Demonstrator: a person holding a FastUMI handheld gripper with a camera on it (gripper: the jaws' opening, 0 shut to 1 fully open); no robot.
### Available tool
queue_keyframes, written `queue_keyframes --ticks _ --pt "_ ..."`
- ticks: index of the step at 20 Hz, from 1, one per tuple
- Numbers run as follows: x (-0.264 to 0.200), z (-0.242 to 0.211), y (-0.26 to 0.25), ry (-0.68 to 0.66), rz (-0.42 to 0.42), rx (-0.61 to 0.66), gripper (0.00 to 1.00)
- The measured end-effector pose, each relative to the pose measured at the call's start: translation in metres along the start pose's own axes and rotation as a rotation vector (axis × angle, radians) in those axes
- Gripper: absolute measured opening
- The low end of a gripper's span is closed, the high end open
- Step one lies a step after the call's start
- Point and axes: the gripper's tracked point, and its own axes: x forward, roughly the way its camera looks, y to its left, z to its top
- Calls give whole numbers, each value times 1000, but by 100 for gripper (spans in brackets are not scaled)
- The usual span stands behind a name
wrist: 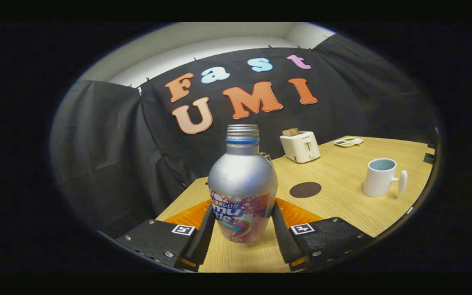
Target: Take the bottle from table, then pour the juice into the cup, finally place the bottle on the coaster
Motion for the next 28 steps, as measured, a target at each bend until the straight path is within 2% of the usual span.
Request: queue_keyframes --ticks 5,9,13,22,28 --pt "5 25 -29 -18 -44 218 70" --pt "12 34 -55 -13 -91 339 70" --pt "19 45 -71 -19 -97 489 70" --pt "29 43 -102 -4 -139 802 70" --pt "37 46 -120 26 -156 955 70"
